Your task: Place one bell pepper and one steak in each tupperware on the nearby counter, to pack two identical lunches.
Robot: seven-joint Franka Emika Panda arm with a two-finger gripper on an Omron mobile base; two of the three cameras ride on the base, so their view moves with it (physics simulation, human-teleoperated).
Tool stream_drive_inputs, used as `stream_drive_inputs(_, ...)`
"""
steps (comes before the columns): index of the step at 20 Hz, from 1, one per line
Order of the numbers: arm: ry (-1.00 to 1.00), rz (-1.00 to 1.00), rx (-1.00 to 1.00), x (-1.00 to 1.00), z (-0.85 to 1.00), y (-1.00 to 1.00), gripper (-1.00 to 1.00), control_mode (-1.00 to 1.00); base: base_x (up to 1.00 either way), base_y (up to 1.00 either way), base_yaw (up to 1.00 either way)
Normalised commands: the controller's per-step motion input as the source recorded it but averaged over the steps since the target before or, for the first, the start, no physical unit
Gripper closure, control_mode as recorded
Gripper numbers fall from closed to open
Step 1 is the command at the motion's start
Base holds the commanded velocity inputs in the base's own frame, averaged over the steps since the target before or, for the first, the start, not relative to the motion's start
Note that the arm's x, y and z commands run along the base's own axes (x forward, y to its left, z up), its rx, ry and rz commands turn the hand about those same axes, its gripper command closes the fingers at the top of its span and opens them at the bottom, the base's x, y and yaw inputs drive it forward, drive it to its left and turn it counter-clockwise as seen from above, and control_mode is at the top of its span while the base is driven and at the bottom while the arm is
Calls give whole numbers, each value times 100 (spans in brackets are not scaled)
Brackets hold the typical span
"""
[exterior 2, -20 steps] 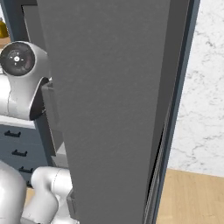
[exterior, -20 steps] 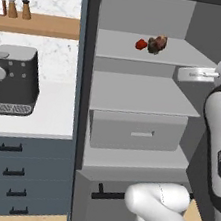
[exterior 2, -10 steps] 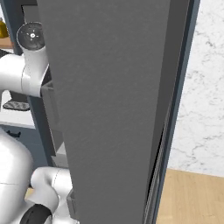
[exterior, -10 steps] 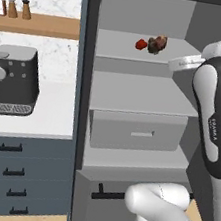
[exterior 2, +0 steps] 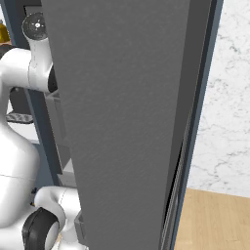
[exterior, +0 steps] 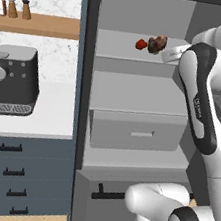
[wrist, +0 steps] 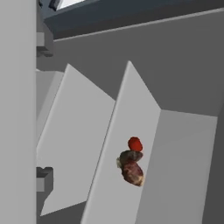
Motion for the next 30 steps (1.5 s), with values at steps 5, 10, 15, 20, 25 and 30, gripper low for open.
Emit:
stream_drive_inputs(5,1,-2,0,19,-5,-8,-100,-100,0,0,0)
stream_drive_inputs(10,0,-12,0,48,0,-28,-100,-100,0,0,0)
stream_drive_inputs(15,0,-4,0,17,0,-7,-100,-100,0,0,0)
stream_drive_inputs(20,0,0,-1,17,-12,-27,-100,-100,0,0,0)
stream_drive_inputs(25,0,0,2,6,-2,-3,-100,-100,0,0,0)
stream_drive_inputs(30,0,-2,0,34,0,-13,-100,-100,0,0,0)
